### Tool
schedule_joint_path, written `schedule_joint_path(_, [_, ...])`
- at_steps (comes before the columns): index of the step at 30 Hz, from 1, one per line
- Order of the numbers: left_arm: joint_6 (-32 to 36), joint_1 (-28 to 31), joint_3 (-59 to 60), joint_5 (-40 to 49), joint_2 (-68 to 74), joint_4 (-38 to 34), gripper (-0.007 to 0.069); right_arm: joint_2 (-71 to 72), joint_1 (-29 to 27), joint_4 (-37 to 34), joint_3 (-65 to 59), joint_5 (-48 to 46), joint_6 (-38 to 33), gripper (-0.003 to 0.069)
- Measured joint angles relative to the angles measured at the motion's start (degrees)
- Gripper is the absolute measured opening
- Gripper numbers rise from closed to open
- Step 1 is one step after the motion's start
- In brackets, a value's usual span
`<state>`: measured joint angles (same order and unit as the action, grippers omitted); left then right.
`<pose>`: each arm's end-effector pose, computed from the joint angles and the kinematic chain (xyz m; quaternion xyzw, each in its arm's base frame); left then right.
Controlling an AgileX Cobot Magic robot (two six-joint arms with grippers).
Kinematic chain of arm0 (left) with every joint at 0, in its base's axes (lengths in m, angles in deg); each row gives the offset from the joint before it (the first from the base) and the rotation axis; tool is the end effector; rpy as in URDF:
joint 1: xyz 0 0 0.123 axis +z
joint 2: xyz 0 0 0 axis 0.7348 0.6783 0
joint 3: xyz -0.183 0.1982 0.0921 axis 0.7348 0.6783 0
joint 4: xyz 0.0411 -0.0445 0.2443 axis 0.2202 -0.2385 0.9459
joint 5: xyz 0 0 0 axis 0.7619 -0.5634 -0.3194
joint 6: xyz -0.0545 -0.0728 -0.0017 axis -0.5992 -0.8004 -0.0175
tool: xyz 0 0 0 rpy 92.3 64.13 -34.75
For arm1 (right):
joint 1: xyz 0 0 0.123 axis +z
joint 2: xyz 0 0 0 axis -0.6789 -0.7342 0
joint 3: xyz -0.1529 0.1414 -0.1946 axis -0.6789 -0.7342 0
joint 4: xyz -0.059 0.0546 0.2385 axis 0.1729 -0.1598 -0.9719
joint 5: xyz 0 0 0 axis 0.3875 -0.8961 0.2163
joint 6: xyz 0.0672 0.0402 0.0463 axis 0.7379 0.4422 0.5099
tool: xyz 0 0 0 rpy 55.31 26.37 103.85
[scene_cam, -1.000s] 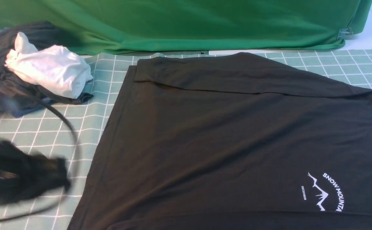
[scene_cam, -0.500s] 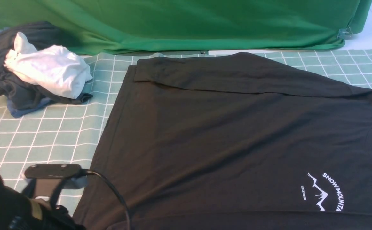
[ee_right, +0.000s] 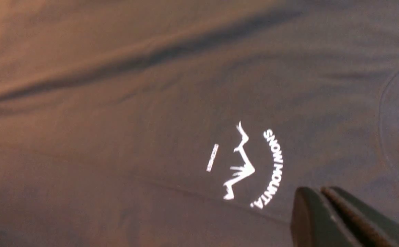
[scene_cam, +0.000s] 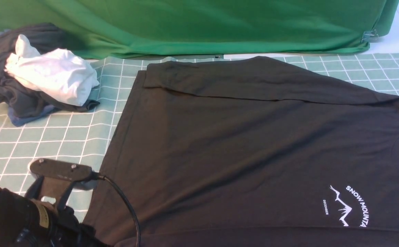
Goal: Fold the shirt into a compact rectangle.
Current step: 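Grasp the left edge of the dark T-shirt lying flat on the table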
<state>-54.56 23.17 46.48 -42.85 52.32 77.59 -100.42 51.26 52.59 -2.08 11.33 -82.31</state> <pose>0.1519 -0.0706 0.2088 0.1096 0.9821 -0.0594 0.1412 0.1487 0.0401 0.3208 -0.1033 0.9321 0.1162 0.3272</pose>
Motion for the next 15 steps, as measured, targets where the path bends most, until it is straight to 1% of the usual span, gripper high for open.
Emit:
schedule_joint_path(1, [0.0, 0.0, 0.0, -0.9, 0.2, 0.0, 0.0268, 0.0, 0.0, 0.0, 0.0, 0.2, -0.1, 0.0029])
schedule_joint_path(2, [0.0, 0.0, 0.0, -1.3, 0.4, -0.1, 0.0289, 0.0, 0.0, 0.0, 0.0, 0.2, -0.2, 0.0029])
schedule_joint_path(4, [0.0, 0.0, 0.0, -1.9, 2.2, -0.4, 0.0359, 0.0, 0.0, 0.0, 0.0, 0.4, -0.2, 0.0029])
schedule_joint_path(5, [0.0, 0.0, 0.0, -2.0, 3.2, -0.7, 0.0381, 0.0, 0.0, 0.0, 0.0, 0.6, -0.3, 0.0029])
schedule_joint_path(6, [0.0, 0.0, 0.0, -2.0, 3.5, -0.7, 0.0386, 0.0, 0.0, 0.0, 0.0, 0.7, -0.3, 0.0029])
schedule_joint_path(8, [1.7, 0.0, 0.0, -3.6, 9.0, -0.9, 0.0446, 0.0, 0.0, 0.0, 0.0, 1.3, -0.3, 0.0029])
schedule_joint_path(11, [2.2, 0.0, 0.0, -5.1, 12.8, -1.2, 0.0455, 0.0, 0.0, 0.0, 0.0, 1.4, -0.3, 0.0035])
schedule_joint_path(15, [3.2, 0.0, 0.0, -6.0, 16.3, -2.0, 0.0440, 0.0, 0.0, 0.0, 0.0, 1.5, -0.3, 0.0038])
